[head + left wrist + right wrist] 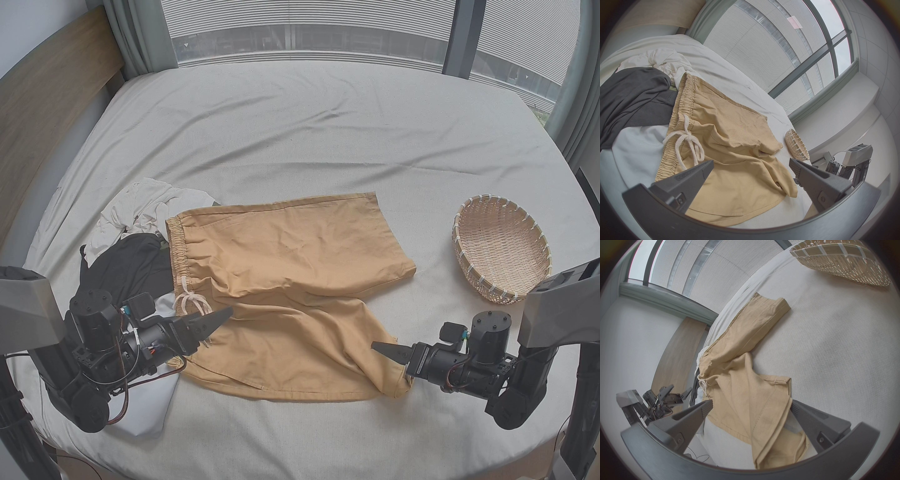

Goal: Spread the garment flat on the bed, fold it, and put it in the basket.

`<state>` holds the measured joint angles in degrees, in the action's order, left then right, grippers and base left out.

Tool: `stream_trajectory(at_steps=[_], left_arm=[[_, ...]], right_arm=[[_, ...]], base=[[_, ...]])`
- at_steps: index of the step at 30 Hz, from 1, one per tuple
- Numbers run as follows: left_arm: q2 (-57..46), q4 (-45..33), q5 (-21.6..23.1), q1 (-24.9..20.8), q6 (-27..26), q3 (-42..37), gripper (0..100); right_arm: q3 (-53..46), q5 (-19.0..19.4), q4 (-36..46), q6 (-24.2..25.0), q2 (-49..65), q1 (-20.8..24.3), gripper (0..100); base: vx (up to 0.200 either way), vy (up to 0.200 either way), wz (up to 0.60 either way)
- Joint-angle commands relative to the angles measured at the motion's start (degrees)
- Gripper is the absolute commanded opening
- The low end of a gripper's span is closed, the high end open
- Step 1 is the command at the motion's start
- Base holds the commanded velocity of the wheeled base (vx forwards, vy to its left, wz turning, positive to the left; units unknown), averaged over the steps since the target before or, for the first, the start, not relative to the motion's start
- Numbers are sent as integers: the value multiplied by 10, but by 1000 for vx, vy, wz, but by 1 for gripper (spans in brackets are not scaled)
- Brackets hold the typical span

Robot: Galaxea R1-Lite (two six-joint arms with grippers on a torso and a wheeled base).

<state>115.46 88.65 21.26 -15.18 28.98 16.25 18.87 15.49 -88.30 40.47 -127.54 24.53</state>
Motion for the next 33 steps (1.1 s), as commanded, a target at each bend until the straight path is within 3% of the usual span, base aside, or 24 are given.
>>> stream_trajectory(at_steps=[1, 24, 33], left_arm=[[2, 0, 0, -1, -1, 1, 100], [4, 0, 0, -4, -1, -1, 100], [5, 0, -1, -4, -1, -2, 100]], right_arm=[[13, -1, 0, 15, -14, -5, 100], [100, -2, 66, 167, -27, -13, 100], [118, -3, 73, 183, -18, -48, 100]], base=[[0, 0, 0], [0, 0, 0], [0, 0, 0]])
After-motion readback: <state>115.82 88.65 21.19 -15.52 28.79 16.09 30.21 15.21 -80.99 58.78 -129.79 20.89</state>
